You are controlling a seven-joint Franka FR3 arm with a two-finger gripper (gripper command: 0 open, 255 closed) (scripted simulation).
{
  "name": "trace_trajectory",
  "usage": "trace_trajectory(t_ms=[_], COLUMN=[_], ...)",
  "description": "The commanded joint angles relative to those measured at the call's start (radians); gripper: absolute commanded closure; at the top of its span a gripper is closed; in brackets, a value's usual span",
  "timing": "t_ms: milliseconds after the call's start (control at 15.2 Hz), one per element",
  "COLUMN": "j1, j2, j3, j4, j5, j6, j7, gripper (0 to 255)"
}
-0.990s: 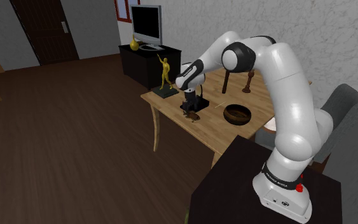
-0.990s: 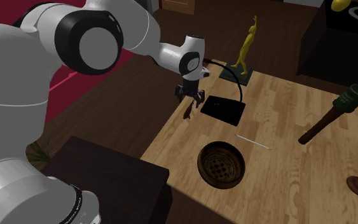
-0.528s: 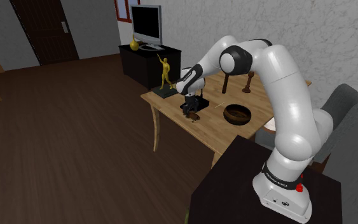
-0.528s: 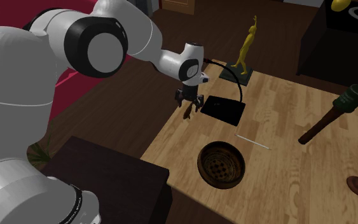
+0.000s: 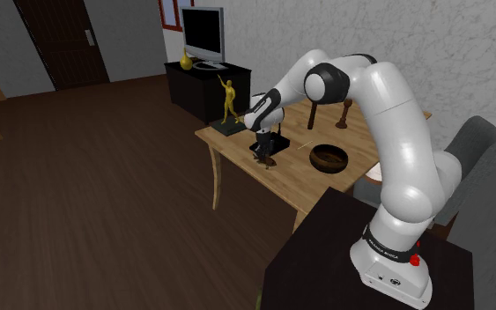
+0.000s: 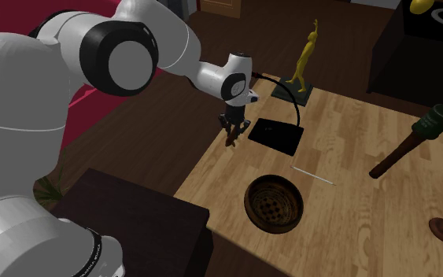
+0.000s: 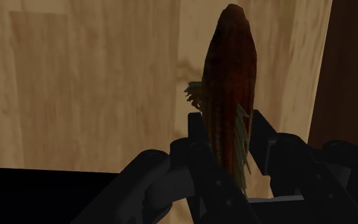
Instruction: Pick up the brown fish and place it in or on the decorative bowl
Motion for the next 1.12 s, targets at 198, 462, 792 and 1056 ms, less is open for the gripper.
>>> trace_trajectory(t_ms=[198, 462, 792, 1056], j1=[0.000, 0.001, 0.005, 0.008], j2=[0.000, -0.010, -0.059, -0.096], j3=[0.000, -0.001, -0.006, -0.010], j4=[0.000, -0.003, -0.010, -0.012], j5=[0.000, -0.001, -0.006, -0.011], j6=[0.000, -0.008, -0.049, -0.083], j7=[0.000, 0.000, 0.000, 0.000], gripper=[255, 255, 255, 255])
